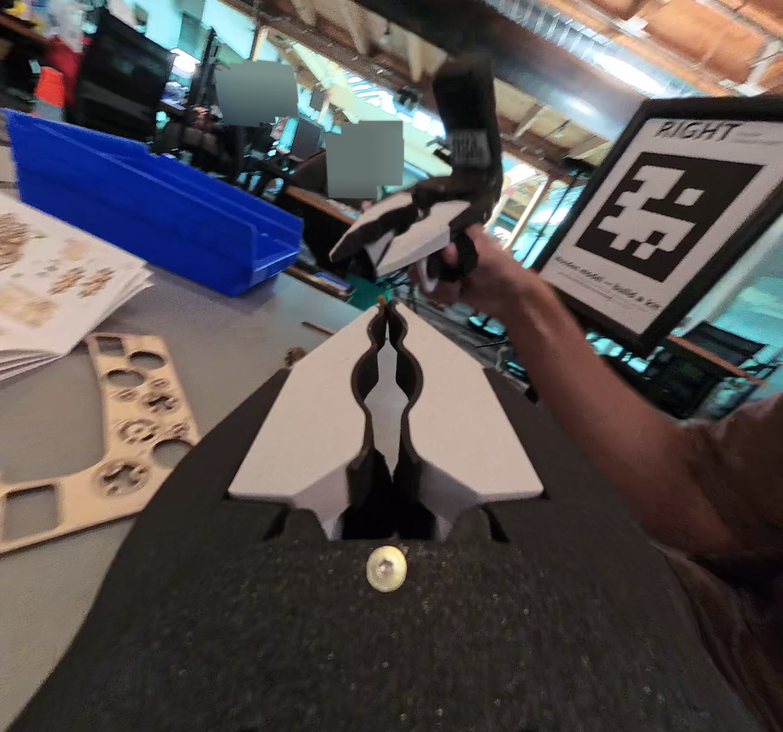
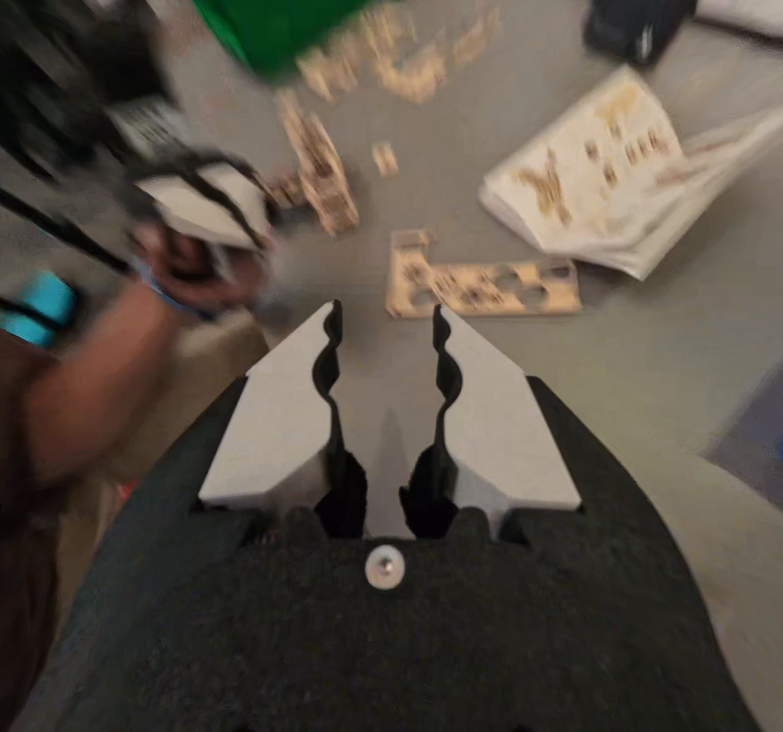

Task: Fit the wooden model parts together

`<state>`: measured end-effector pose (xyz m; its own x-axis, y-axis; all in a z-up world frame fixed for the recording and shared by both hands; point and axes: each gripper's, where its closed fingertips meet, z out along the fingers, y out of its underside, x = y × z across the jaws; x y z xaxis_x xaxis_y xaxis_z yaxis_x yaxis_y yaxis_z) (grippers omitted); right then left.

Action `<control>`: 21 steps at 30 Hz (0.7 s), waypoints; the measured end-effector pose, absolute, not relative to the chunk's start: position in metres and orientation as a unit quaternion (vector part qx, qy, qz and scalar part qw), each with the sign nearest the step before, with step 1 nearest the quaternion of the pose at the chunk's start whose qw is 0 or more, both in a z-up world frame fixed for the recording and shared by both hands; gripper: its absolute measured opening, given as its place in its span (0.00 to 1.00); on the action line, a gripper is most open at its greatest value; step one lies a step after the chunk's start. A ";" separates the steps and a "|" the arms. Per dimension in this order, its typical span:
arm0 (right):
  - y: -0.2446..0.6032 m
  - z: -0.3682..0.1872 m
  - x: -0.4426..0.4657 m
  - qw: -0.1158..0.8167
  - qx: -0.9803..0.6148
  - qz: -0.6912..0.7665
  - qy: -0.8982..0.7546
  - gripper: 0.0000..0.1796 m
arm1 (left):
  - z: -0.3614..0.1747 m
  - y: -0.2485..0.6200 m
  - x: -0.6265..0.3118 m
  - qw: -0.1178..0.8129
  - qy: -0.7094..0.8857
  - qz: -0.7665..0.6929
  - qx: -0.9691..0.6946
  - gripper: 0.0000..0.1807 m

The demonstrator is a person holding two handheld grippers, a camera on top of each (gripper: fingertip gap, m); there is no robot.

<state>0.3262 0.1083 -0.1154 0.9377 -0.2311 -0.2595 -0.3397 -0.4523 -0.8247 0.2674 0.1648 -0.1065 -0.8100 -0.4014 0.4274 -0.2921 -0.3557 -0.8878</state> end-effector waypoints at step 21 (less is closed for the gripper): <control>0.100 -0.116 0.278 0.692 -0.649 0.287 0.136 0.10 | -0.113 0.096 0.275 -0.036 0.564 -0.785 -0.255 0.00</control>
